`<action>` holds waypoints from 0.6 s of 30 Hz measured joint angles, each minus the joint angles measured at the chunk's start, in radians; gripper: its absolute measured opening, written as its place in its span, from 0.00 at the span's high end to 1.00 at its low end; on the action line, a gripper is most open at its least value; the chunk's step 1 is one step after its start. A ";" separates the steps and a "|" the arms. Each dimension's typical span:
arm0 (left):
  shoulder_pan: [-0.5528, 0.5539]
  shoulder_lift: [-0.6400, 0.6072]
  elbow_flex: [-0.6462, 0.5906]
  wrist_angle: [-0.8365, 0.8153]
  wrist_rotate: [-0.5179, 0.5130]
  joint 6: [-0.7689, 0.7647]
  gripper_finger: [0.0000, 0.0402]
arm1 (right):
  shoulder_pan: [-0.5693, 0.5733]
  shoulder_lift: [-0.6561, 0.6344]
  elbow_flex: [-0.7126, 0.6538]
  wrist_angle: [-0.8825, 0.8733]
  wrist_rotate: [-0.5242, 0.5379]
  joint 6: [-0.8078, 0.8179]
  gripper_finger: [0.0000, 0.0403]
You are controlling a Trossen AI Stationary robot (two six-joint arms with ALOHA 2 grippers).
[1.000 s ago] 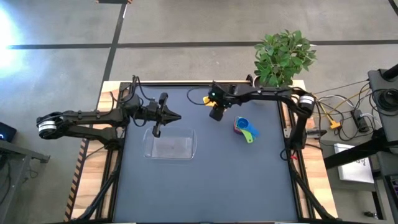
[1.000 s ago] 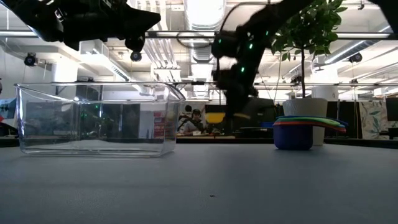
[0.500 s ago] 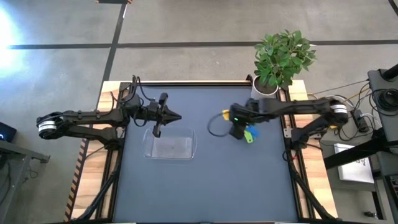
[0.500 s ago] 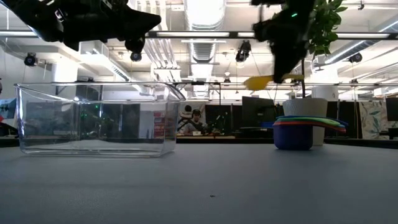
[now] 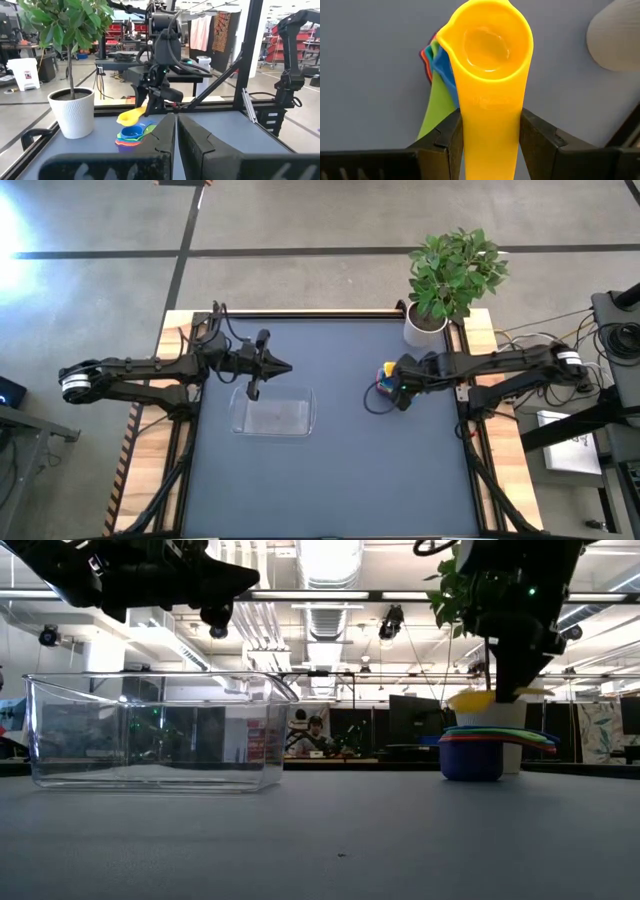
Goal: Nest measuring cups in basket
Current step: Stack the yellow measuring cup on the top of the blue measuring cup, then put the stacked measuring cups into the transparent bin
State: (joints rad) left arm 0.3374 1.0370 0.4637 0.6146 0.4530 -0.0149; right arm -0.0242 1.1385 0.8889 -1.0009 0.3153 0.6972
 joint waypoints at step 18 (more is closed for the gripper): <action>0.000 0.000 -0.001 -0.012 0.000 -0.013 1.00 | 0.000 0.022 -0.034 0.060 -0.079 -0.028 0.45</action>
State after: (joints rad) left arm 0.3374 1.0374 0.4625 0.6024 0.4530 -0.0277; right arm -0.0242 1.1606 0.8551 -0.9410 0.2367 0.6692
